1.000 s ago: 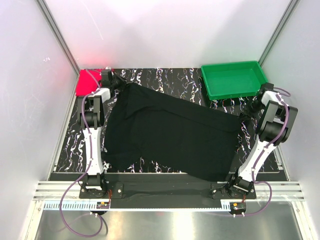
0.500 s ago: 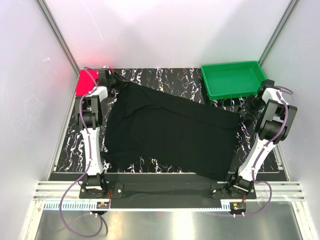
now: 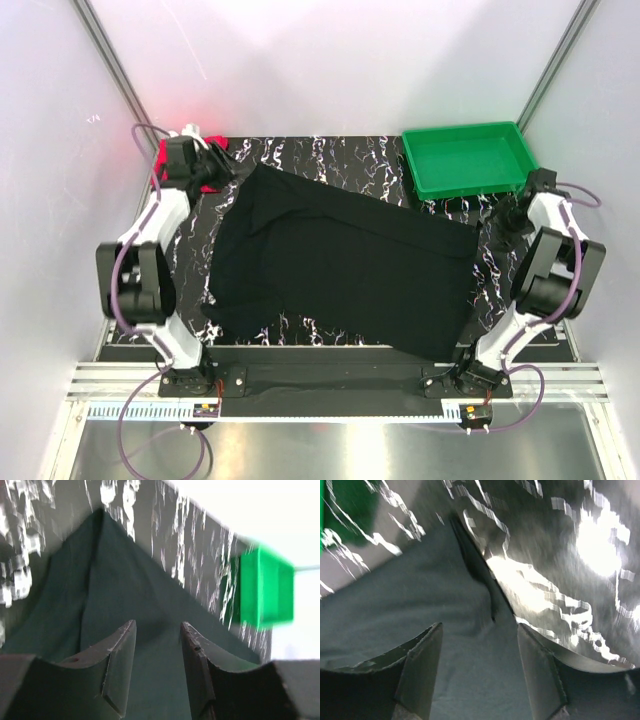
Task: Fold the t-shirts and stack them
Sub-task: Fold the tshirt
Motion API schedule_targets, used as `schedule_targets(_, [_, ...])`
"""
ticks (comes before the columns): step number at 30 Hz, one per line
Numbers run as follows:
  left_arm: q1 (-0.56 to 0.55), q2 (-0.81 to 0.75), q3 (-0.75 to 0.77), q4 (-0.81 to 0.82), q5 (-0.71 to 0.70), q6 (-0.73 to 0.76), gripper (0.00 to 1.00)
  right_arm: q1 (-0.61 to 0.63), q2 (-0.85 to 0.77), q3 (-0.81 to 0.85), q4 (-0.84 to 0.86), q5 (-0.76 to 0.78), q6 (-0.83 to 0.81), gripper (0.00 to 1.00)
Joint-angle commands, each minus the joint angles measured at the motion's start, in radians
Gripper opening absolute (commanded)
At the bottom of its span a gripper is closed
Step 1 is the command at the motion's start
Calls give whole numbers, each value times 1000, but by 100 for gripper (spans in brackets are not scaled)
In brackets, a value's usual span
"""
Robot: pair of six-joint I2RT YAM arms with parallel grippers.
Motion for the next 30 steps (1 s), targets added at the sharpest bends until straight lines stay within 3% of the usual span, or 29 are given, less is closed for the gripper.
schedule_targets(1, [-61, -120, -179, -87, 21, 119, 45, 10, -98, -113, 77, -27, 60, 66])
schedule_targets(2, [-72, -150, -216, -100, 30, 129, 45, 16, -121, -168, 88, -30, 63, 64])
schedule_targets(3, [-90, -214, -253, -114, 47, 135, 45, 19, -162, -194, 103, -44, 68, 53])
schedule_targets(6, [-102, -348, -389, -130, 90, 126, 44, 35, -249, -277, 107, -67, 76, 35])
schedule_targets(10, [-105, -460, -495, -154, 128, 146, 44, 44, -321, -392, 130, -57, 73, 24])
schedule_targets(14, [-115, -511, -497, -191, 139, 157, 43, 47, -306, -429, 145, -37, 71, 11])
schedule_targets(20, [-116, -468, -457, -206, 139, 189, 43, 45, -243, -422, 193, -37, 83, 2])
schedule_targets(30, [-136, -415, -436, -208, 164, 187, 43, 47, -140, -334, 220, -20, 97, 2])
